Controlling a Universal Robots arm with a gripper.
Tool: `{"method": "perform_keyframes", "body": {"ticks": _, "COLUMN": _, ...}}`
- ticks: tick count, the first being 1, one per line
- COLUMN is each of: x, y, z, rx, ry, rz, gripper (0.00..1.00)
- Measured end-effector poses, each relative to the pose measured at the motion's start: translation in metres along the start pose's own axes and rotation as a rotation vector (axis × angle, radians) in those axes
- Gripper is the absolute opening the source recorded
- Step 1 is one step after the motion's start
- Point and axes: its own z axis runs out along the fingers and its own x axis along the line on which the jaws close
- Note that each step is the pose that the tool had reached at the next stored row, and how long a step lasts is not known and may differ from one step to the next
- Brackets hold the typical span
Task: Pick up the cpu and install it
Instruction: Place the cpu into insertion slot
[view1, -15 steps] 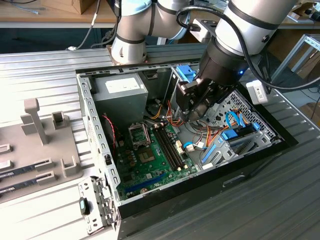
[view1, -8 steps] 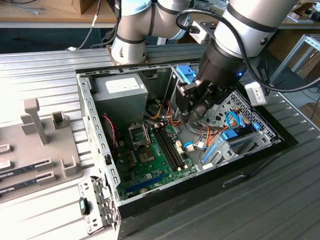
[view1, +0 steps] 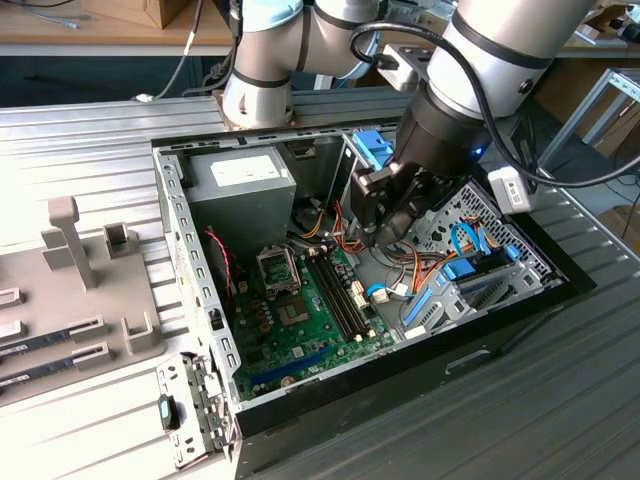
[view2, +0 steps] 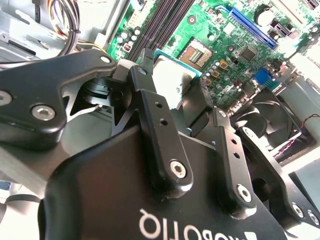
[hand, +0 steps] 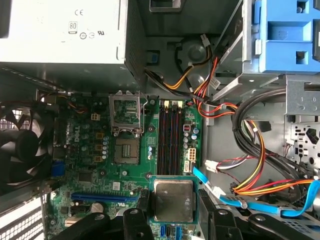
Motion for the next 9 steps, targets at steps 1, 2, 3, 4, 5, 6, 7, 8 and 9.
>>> {"method": "perform_keyframes", "body": {"ticks": 1, "x": 0.0, "y": 0.0, "z": 0.0003, "rx": -0.0001, "ry": 0.0, "rz": 0.0, "gripper": 0.47}}
{"method": "perform_keyframes", "body": {"ticks": 2, "x": 0.0, "y": -0.0001, "z": 0.0006, "rx": -0.0001, "ry": 0.0, "rz": 0.0, "gripper": 0.47}}
{"method": "perform_keyframes", "body": {"ticks": 3, "x": 0.0, "y": -0.0001, "z": 0.0009, "rx": -0.0001, "ry": 0.0, "rz": 0.0, "gripper": 0.47}}
{"method": "perform_keyframes", "body": {"ticks": 4, "x": 0.0, "y": -0.0001, "z": 0.0012, "rx": -0.0001, "ry": 0.0, "rz": 0.0, "gripper": 0.47}}
{"method": "perform_keyframes", "body": {"ticks": 5, "x": 0.0, "y": -0.0001, "z": 0.0015, "rx": -0.0002, "ry": 0.0, "rz": 0.0, "gripper": 0.47}}
{"method": "perform_keyframes", "body": {"ticks": 6, "x": 0.0, "y": -0.0001, "z": 0.0019, "rx": -0.0001, "ry": 0.0, "rz": 0.0, "gripper": 0.47}}
{"method": "perform_keyframes", "body": {"ticks": 7, "x": 0.0, "y": -0.0001, "z": 0.0022, "rx": -0.0001, "ry": 0.0, "rz": 0.0, "gripper": 0.47}}
{"method": "perform_keyframes", "body": {"ticks": 8, "x": 0.0, "y": -0.0002, "z": 0.0026, "rx": -0.0002, "ry": 0.0, "rz": 0.0, "gripper": 0.47}}
{"method": "perform_keyframes", "body": {"ticks": 9, "x": 0.0, "y": -0.0002, "z": 0.0028, "rx": 0.0, "ry": 0.0, "rz": 0.0, "gripper": 0.47}}
